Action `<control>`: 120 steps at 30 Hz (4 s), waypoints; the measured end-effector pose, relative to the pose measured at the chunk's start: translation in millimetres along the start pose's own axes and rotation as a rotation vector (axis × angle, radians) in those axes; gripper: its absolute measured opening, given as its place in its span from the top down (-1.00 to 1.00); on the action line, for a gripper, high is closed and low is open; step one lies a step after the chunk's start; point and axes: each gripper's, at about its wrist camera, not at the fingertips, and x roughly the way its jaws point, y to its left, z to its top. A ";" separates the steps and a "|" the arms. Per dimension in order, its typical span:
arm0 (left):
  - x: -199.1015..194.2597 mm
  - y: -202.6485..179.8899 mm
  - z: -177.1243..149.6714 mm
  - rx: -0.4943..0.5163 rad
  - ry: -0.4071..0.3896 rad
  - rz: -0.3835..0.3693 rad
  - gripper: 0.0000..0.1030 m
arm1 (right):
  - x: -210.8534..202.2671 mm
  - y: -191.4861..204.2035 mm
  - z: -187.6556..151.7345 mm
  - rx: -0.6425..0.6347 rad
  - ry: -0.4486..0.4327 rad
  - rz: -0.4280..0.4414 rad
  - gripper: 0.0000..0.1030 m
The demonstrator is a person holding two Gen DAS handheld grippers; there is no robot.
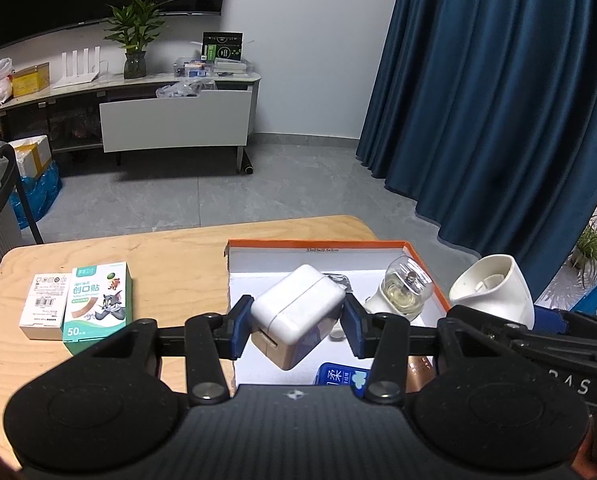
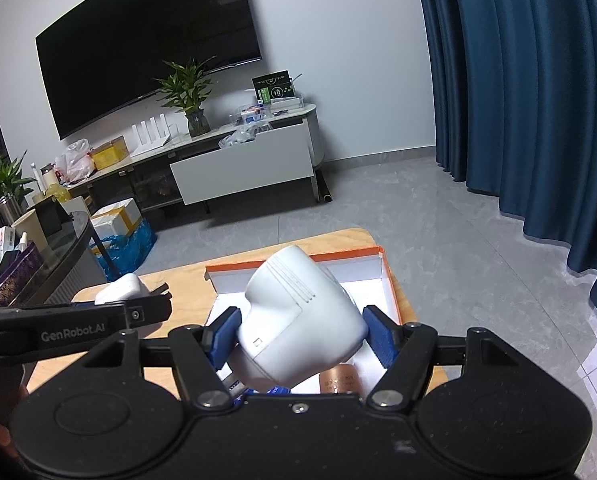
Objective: Organize rigid objects
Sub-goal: 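Carry the white plug adapter and white cube charger over the white box, then lower and release the white plug adapter with right tool while left tool releases cube charger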
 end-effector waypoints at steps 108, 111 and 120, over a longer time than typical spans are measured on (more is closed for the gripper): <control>10.6 -45.2 -58.1 0.055 0.128 -0.161 0.07 | 40.3 -9.3 -10.8 -0.040 0.137 -0.014 -0.56; 12.8 -47.5 -58.8 0.055 0.131 -0.175 0.07 | 43.7 -8.8 -9.7 -0.037 0.140 -0.018 -0.57; 9.6 -41.7 -57.1 0.017 0.124 -0.228 -0.21 | 33.7 -11.2 -4.3 -0.019 0.093 -0.044 -0.60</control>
